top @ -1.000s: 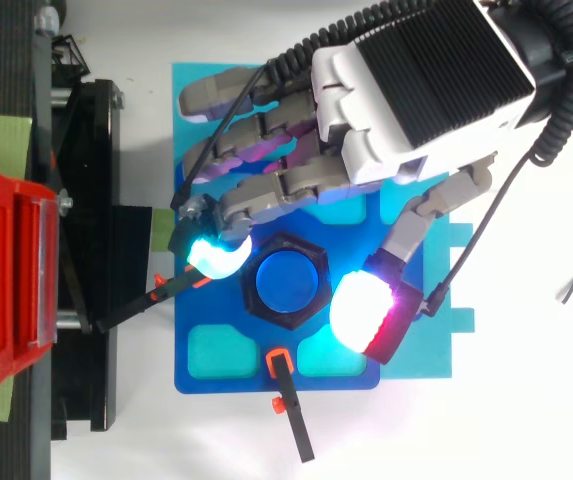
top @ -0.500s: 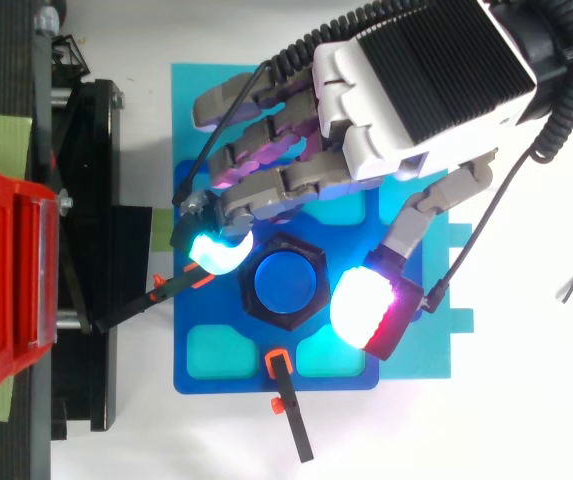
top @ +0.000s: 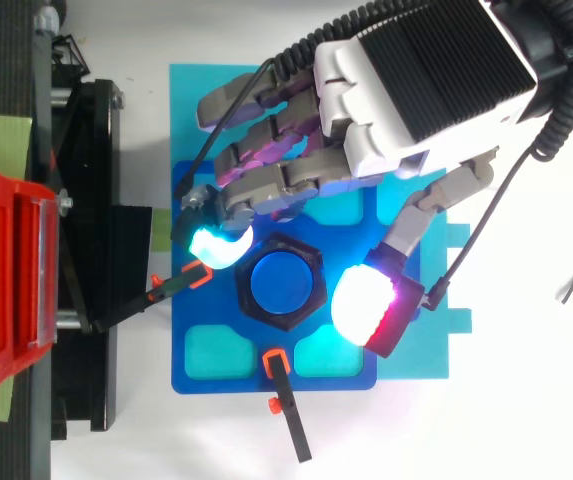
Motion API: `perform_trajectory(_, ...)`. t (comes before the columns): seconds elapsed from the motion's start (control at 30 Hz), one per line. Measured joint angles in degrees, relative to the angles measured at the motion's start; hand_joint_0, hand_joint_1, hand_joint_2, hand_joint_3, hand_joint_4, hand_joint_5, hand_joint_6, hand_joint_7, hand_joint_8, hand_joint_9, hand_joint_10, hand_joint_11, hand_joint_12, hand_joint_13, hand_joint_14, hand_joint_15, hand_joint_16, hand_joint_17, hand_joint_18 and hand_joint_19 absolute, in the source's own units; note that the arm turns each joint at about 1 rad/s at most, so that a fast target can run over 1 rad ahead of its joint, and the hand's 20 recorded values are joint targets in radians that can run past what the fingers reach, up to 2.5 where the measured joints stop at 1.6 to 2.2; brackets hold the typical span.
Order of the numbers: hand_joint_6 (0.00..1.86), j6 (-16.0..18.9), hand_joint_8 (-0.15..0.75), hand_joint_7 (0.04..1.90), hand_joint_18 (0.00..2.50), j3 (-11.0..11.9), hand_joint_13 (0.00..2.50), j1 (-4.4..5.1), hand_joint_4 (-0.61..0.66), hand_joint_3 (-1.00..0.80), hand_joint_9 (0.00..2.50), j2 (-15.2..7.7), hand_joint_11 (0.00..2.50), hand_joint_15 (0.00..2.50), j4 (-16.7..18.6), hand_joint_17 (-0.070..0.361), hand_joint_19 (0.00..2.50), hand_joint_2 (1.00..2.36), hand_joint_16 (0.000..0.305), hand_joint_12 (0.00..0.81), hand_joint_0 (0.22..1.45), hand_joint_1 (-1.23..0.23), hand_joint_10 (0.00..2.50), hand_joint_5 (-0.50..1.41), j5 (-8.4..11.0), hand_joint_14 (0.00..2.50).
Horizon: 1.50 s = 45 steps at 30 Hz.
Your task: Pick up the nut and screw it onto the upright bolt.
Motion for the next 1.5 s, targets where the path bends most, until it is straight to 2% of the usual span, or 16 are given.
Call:
perform_trajectory(0.3,0.5,0.0,0.276,0.88,0.28,-0.1,0.61,-0.02,0.22,-0.5,0.98,0.0,0.0,0.0,-0.9,0.098,0.02,1.0,0.043,0.372,0.44,-0.27,0.0,-0.1,-0.01,0.0)
perform_trajectory(0.73,0.5,-0.2,0.276,0.88,0.25,-0.1,0.59,-0.13,0.23,-0.5,0.96,-0.1,0.0,0.01,-1.3,0.099,0.02,1.0,0.044,0.374,0.44,-0.28,0.0,-0.09,-0.01,0.0)
perform_trajectory(1.33,0.5,-0.9,0.284,1.06,0.26,-0.2,0.61,0.11,0.25,-0.5,0.99,-0.1,0.0,0.02,-2.7,0.097,0.05,1.0,0.043,0.367,0.46,-0.33,0.0,-0.06,-0.01,0.0)
perform_trajectory(1.43,0.5,-0.9,0.288,1.11,0.27,-0.2,0.62,0.17,0.24,-0.5,0.99,-0.1,0.02,0.02,-2.8,0.099,0.05,1.0,0.044,0.37,0.45,-0.38,0.0,-0.07,0.0,0.0)
perform_trajectory(1.5,0.5,-1.0,0.292,1.19,0.27,-0.2,0.62,0.21,0.21,-0.5,0.99,-0.1,0.04,0.03,-2.8,0.099,0.05,1.0,0.044,0.372,0.45,-0.47,0.0,-0.07,0.0,0.0)
